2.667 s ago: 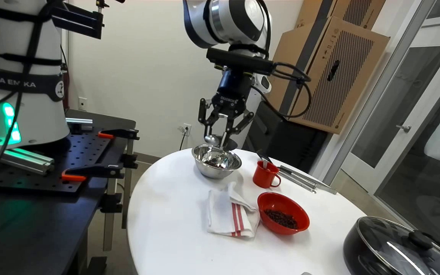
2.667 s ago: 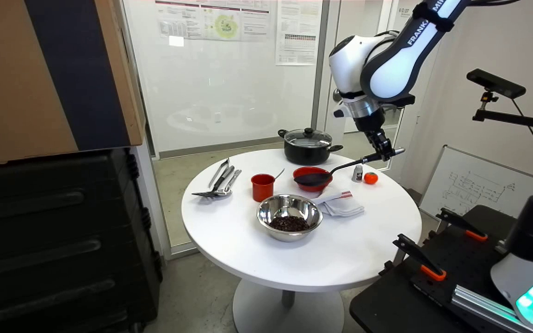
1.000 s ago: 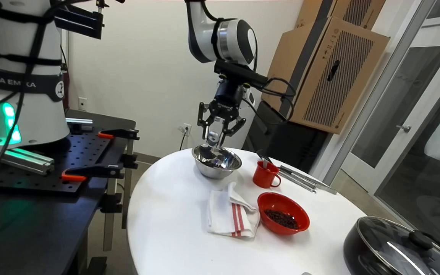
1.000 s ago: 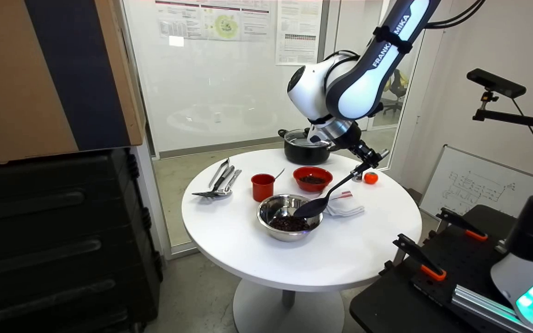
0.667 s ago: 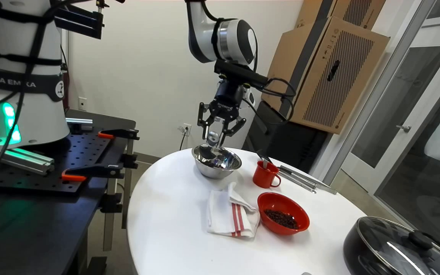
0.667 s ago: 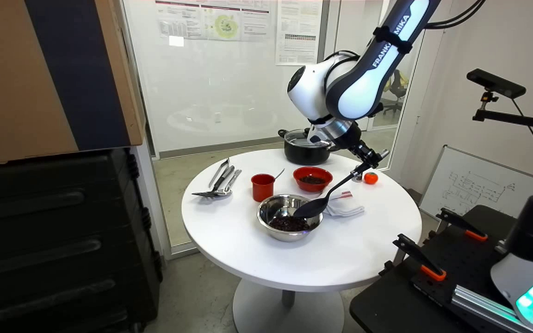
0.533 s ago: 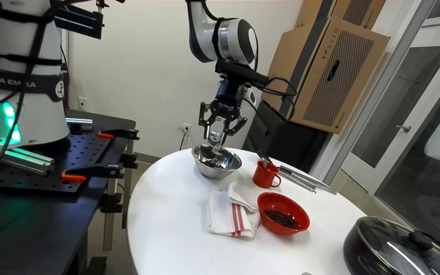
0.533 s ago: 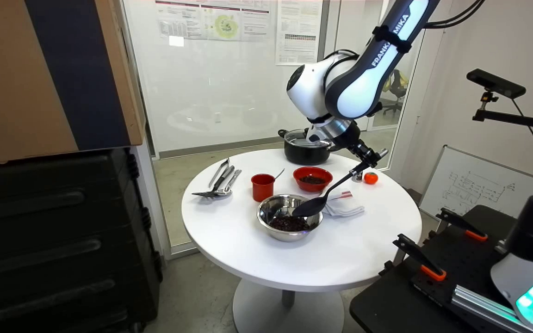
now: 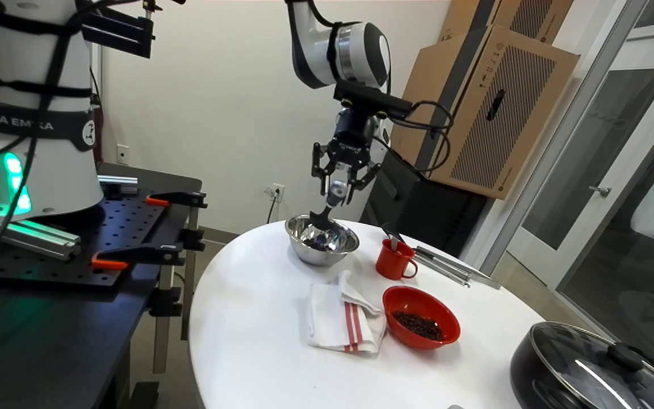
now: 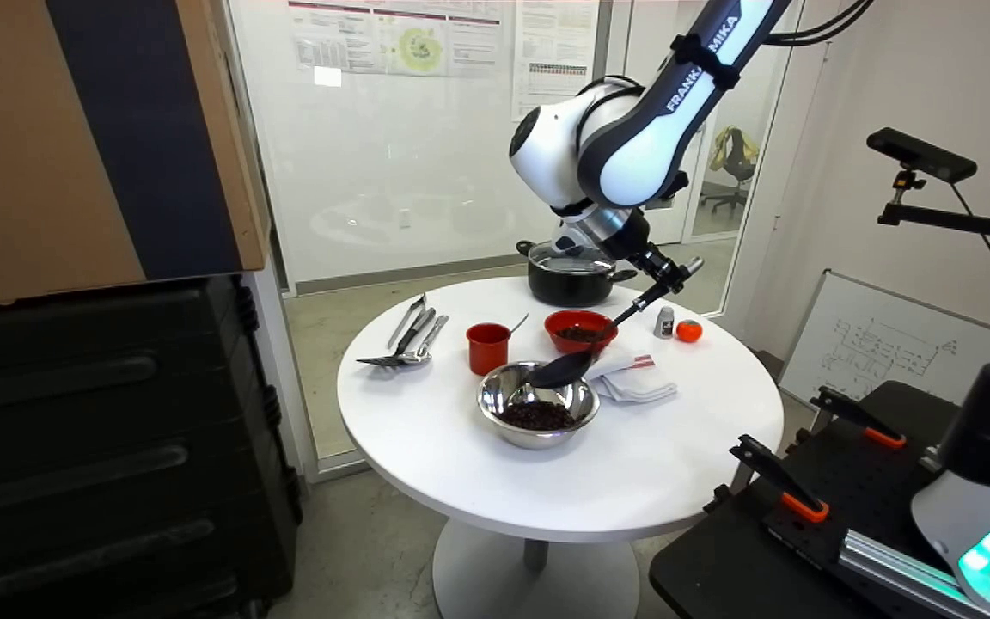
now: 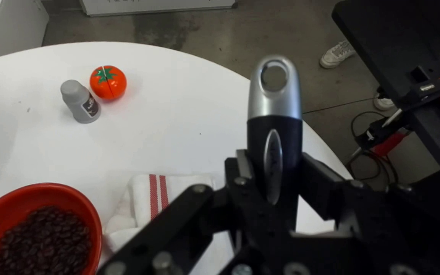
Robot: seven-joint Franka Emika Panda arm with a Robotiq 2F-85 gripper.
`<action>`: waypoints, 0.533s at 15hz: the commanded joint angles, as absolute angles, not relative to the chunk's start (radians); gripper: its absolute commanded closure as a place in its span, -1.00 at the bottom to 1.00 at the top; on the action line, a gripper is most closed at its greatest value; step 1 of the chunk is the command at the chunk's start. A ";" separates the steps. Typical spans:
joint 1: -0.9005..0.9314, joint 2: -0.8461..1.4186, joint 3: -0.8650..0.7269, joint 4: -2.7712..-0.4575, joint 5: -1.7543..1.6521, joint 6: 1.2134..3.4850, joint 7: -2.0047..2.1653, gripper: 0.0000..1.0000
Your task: Use the black ladle to stir the contents in the silver bowl
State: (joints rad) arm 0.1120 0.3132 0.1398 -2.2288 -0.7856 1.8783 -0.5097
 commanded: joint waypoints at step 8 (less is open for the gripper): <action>0.219 0.523 0.182 -1.986 -0.860 1.575 -0.511 0.83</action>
